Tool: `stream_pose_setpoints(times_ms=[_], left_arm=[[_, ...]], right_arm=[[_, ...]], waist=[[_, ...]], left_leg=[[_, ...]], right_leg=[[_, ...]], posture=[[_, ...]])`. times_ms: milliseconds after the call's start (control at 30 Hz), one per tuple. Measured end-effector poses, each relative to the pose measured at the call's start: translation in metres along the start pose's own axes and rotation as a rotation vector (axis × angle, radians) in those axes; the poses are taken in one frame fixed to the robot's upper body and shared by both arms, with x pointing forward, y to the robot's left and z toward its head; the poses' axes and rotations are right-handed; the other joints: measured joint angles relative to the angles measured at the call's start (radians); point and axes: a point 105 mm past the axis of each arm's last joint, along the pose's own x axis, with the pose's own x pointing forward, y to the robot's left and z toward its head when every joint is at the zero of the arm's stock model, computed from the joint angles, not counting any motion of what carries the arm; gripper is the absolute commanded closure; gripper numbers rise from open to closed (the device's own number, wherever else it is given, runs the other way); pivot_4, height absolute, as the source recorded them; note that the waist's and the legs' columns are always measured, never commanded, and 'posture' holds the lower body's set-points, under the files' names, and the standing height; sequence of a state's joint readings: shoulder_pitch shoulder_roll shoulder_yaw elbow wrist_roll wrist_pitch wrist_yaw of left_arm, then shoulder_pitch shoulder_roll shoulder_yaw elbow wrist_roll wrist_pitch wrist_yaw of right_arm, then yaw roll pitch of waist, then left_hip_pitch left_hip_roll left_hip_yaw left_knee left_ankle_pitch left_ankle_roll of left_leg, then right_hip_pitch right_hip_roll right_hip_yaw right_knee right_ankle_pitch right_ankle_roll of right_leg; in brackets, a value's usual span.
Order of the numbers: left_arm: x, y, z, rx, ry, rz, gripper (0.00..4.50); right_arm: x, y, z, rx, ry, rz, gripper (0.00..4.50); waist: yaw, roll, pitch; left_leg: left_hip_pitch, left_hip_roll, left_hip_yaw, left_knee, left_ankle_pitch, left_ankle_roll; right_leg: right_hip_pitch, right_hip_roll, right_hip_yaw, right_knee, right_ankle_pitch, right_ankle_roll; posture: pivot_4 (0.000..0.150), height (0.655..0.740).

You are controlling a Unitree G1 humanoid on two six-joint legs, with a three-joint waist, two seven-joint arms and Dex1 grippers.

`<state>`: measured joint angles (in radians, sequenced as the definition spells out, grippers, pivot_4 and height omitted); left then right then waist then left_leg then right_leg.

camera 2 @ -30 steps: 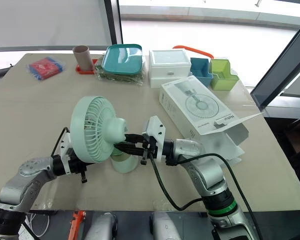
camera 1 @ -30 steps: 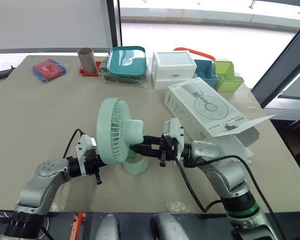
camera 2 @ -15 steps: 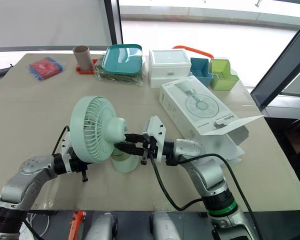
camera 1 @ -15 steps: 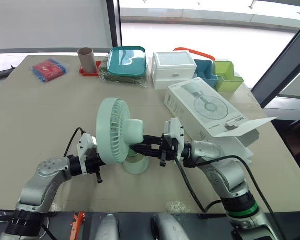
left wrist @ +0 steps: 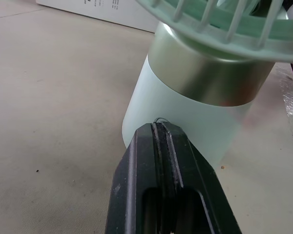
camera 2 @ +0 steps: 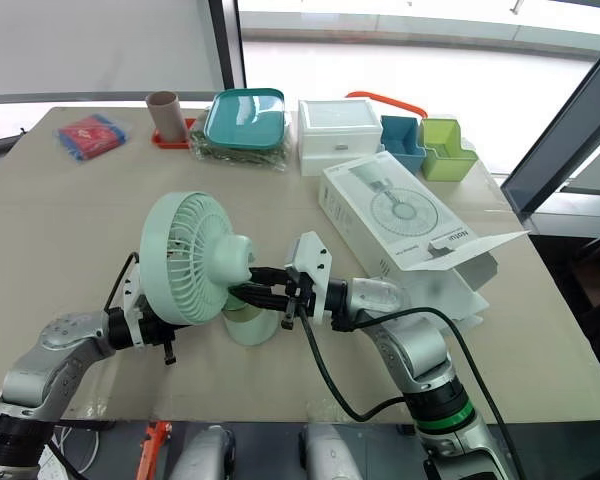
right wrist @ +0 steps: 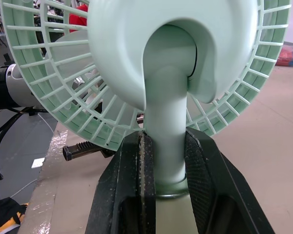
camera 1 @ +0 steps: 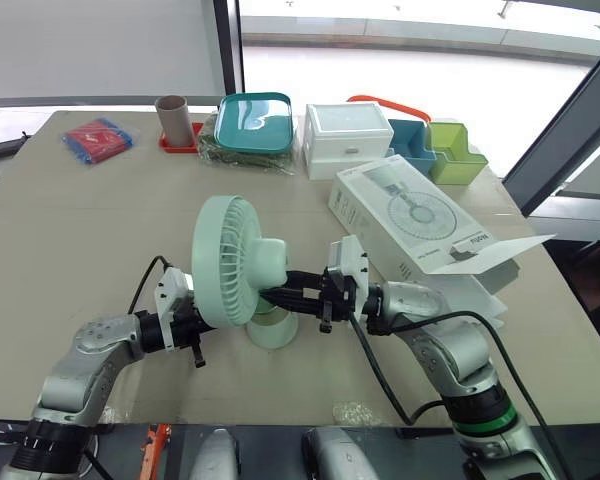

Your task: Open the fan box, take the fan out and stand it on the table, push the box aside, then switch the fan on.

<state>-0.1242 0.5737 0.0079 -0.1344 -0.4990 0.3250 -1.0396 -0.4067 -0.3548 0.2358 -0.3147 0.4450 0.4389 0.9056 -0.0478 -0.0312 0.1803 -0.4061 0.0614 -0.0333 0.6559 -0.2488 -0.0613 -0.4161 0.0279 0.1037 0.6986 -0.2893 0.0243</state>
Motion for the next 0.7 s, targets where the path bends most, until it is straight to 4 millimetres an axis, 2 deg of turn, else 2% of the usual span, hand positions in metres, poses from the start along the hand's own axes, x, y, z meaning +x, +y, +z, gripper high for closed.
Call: stream_pose_setpoints(times_ms=[700], left_arm=[[0.0008,-0.0007,-0.0019,0.004,0.013,-0.004,4.42]], right_arm=[[-0.001,-0.0002,-0.0002,-0.001,0.003,-0.002,3.87]], waist=[[0.0,0.0,0.0]], left_leg=[[0.0,0.0,0.0,0.0,0.0,0.0]], right_leg=[[0.001,0.0,0.0,0.0,0.0,0.0]], posture=[[0.15,0.74]])
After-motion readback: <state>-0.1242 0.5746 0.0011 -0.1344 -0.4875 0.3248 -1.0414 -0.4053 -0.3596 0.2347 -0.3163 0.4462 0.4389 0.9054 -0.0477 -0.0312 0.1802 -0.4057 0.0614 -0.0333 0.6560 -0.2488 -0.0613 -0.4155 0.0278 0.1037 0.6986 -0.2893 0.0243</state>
